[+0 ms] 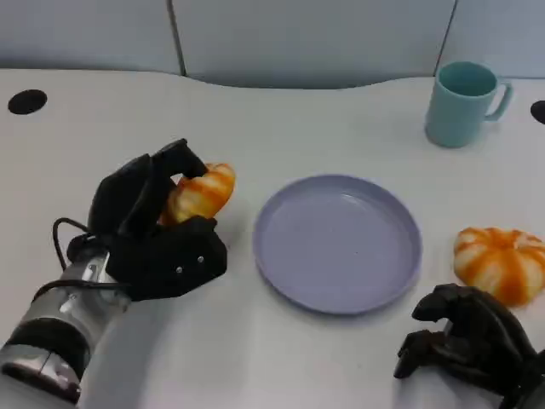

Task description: Grasp the bread from the table and place it into the plate.

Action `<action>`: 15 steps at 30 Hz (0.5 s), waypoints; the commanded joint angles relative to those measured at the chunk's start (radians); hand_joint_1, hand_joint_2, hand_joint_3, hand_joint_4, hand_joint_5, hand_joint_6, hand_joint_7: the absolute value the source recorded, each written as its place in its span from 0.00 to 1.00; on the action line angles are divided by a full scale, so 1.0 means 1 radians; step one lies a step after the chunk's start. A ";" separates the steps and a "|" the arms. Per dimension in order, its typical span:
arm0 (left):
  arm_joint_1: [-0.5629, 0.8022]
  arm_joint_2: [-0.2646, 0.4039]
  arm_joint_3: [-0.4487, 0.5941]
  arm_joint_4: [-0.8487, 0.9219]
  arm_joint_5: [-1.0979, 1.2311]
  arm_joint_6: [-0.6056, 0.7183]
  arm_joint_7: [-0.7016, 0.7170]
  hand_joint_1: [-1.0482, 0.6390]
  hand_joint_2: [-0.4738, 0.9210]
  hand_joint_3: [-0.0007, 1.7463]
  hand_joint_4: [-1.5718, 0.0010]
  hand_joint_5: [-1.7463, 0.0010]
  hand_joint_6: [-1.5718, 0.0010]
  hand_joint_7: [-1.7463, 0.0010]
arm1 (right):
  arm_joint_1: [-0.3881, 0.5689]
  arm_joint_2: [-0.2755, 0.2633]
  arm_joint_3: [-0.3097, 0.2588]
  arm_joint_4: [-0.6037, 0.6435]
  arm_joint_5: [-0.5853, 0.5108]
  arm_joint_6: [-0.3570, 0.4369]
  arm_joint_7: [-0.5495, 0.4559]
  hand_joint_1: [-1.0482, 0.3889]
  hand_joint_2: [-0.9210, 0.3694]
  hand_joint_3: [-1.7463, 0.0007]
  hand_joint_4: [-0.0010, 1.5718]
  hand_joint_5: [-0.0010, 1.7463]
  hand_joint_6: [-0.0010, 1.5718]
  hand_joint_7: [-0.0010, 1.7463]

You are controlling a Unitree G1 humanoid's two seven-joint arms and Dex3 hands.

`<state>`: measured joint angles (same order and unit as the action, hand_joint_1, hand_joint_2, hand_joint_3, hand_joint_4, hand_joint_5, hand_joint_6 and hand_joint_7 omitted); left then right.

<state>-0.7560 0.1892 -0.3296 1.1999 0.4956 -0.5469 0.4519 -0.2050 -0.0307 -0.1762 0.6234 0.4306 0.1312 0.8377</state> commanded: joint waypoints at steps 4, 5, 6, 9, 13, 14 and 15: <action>-0.075 0.002 -0.043 -0.062 0.046 -0.066 -0.068 0.53 0.65 0.79 0.44 0.00 0.56 0.00 | 0.019 -0.008 0.005 0.025 -0.010 -0.003 -0.007 0.00 0.44 1.00 1.00 0.25 1.00 0.12; -0.088 -0.001 -0.063 -0.068 0.069 -0.072 -0.062 0.52 0.65 0.79 0.44 0.00 0.56 0.00 | 0.020 -0.007 0.006 0.024 -0.011 -0.004 -0.007 0.00 0.44 1.00 1.00 0.25 1.00 0.12; -0.101 -0.006 -0.078 -0.070 0.083 -0.074 -0.073 0.52 0.65 0.77 0.43 0.00 0.55 0.00 | 0.020 -0.008 0.007 0.024 -0.013 -0.005 -0.007 0.00 0.44 1.00 1.00 0.25 1.00 0.12; -0.126 -0.022 -0.105 -0.062 0.110 -0.074 -0.082 0.51 0.67 0.74 0.42 0.00 0.53 0.00 | 0.021 -0.009 0.012 0.023 -0.021 -0.016 -0.011 0.00 0.44 1.00 1.00 0.24 1.00 0.12; -0.174 -0.064 -0.149 -0.044 0.148 -0.057 -0.101 0.48 0.76 0.65 0.41 0.00 0.52 0.00 | 0.028 -0.007 0.017 -0.001 -0.015 0.011 -0.030 0.00 0.45 1.00 1.00 0.25 1.00 0.13; -0.183 -0.070 -0.155 -0.039 0.152 -0.058 -0.110 0.47 0.77 0.65 0.40 0.00 0.51 0.00 | 0.030 -0.007 0.018 -0.007 -0.014 0.014 -0.033 0.00 0.45 1.00 1.00 0.25 1.00 0.13; -0.190 -0.075 -0.163 -0.036 0.160 -0.058 -0.112 0.46 0.79 0.66 0.40 0.00 0.51 0.00 | 0.031 -0.006 0.019 -0.009 -0.012 0.017 -0.032 0.00 0.45 1.00 1.00 0.25 1.00 0.13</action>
<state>-0.9025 0.1205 -0.4732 1.1533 0.6360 -0.6079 0.3599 -0.2030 -0.0304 -0.1585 0.6144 0.4230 0.1245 0.8229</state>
